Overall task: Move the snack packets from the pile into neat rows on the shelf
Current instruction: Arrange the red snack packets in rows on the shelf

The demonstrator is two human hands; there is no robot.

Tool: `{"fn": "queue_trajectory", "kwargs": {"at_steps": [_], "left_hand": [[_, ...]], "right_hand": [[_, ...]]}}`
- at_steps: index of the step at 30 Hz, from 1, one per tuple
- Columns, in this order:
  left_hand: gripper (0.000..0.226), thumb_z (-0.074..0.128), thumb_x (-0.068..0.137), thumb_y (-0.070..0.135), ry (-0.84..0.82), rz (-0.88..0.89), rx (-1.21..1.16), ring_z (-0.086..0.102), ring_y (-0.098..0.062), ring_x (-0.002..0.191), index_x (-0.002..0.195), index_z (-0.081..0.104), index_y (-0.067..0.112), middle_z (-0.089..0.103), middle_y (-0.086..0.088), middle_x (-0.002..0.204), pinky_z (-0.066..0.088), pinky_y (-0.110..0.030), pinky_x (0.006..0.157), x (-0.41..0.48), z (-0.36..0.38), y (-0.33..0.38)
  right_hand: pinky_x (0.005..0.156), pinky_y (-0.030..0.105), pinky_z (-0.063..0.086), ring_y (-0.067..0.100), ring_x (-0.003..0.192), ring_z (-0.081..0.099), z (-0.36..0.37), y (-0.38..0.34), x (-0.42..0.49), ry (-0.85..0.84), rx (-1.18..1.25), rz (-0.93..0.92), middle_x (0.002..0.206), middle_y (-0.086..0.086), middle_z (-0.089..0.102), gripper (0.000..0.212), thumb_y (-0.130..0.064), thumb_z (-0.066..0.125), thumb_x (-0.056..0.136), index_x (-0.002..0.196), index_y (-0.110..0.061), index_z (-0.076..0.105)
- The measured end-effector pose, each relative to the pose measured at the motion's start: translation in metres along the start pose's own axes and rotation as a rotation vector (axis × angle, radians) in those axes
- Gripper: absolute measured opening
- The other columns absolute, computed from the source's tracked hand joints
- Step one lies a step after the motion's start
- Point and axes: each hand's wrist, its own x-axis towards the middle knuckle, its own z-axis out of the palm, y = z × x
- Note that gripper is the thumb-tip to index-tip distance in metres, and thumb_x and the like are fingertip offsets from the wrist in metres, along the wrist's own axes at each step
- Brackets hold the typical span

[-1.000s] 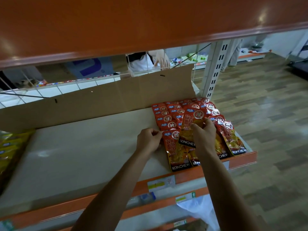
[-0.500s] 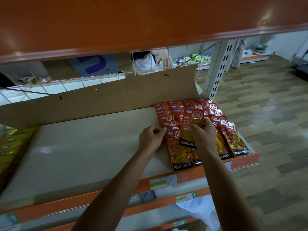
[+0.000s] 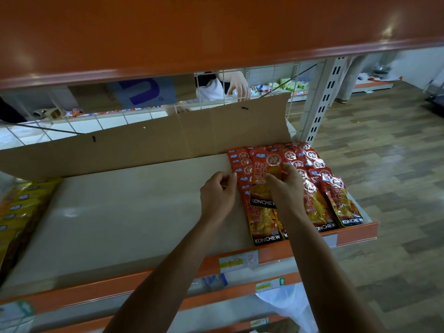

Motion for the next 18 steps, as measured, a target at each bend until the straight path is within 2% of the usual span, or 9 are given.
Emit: {"fn": "queue_trajectory", "kwargs": {"at_steps": [2, 4, 6, 8, 10, 12, 15, 18], "left_hand": [[0.025, 0.056, 0.093, 0.041, -0.006, 0.029, -0.070, 0.065, -0.006, 0.083, 0.098, 0.064, 0.018, 0.068, 0.008, 0.086, 0.046, -0.011, 0.064, -0.002, -0.003, 0.005], [0.029, 0.061, 0.090, 0.043, -0.050, 0.027, -0.131, 0.066, -0.003, 0.084, 0.111, 0.057, 0.024, 0.067, 0.011, 0.090, 0.047, -0.007, 0.064, -0.003, -0.006, 0.008], [0.049, 0.067, 0.086, 0.039, -0.107, 0.031, -0.186, 0.066, -0.003, 0.085, 0.129, 0.045, 0.029, 0.066, 0.010, 0.096, 0.052, -0.010, 0.068, -0.003, -0.009, 0.008], [0.063, 0.072, 0.085, 0.026, -0.130, 0.055, -0.236, 0.067, -0.004, 0.086, 0.137, 0.038, 0.034, 0.064, 0.012, 0.100, 0.055, -0.015, 0.071, -0.002, -0.012, 0.005], [0.060, 0.073, 0.084, 0.020, -0.077, 0.078, -0.231, 0.065, 0.000, 0.090, 0.133, 0.043, 0.037, 0.063, 0.018, 0.100, 0.053, -0.012, 0.072, 0.002, -0.017, 0.000], [0.046, 0.071, 0.085, 0.020, 0.016, 0.066, -0.190, 0.062, 0.000, 0.095, 0.125, 0.053, 0.033, 0.062, 0.020, 0.104, 0.051, -0.012, 0.076, 0.008, -0.022, -0.006], [0.033, 0.067, 0.087, 0.018, 0.035, -0.029, -0.053, 0.060, -0.008, 0.101, 0.120, 0.063, 0.020, 0.065, 0.007, 0.116, 0.047, -0.014, 0.083, 0.020, -0.026, -0.015], [0.040, 0.070, 0.085, 0.020, -0.044, -0.044, 0.136, 0.060, -0.016, 0.108, 0.125, 0.063, 0.013, 0.064, -0.005, 0.124, 0.042, -0.020, 0.092, 0.030, -0.022, -0.024]], "right_hand": [[0.080, 0.039, 0.058, 0.022, 0.095, 0.067, 0.010, -0.002, 0.000, -0.027, -0.014, -0.021, 0.105, 0.009, 0.066, 0.035, -0.008, 0.062, 0.089, 0.123, -0.010, 0.053], [0.083, 0.040, 0.057, 0.021, 0.096, 0.065, 0.020, -0.005, 0.003, -0.051, -0.050, -0.036, 0.104, 0.005, 0.064, 0.026, -0.009, 0.060, 0.090, 0.114, -0.012, 0.055], [0.084, 0.040, 0.056, 0.019, 0.094, 0.064, 0.031, -0.009, 0.004, -0.098, -0.087, -0.054, 0.099, 0.003, 0.063, 0.019, -0.007, 0.057, 0.091, 0.108, -0.015, 0.054], [0.084, 0.043, 0.057, 0.020, 0.095, 0.065, 0.040, -0.012, 0.005, -0.146, -0.185, -0.104, 0.102, 0.006, 0.064, 0.025, -0.010, 0.056, 0.092, 0.116, -0.011, 0.055], [0.086, 0.043, 0.056, 0.021, 0.100, 0.064, 0.044, -0.014, 0.007, -0.175, -0.309, -0.145, 0.109, 0.004, 0.064, 0.036, -0.013, 0.056, 0.091, 0.127, -0.012, 0.053], [0.093, 0.043, 0.051, 0.022, 0.110, 0.059, 0.044, -0.014, 0.008, -0.169, -0.396, -0.156, 0.119, 0.005, 0.062, 0.042, -0.012, 0.056, 0.091, 0.132, -0.012, 0.050], [0.098, 0.034, 0.045, 0.021, 0.120, 0.053, 0.040, -0.008, 0.009, -0.153, -0.498, -0.187, 0.131, 0.007, 0.057, 0.042, -0.012, 0.055, 0.092, 0.134, -0.009, 0.050], [0.089, 0.022, 0.039, 0.019, 0.121, 0.053, 0.036, -0.001, 0.008, -0.150, -0.540, -0.207, 0.132, 0.006, 0.057, 0.042, -0.016, 0.056, 0.093, 0.134, -0.009, 0.051]]}}
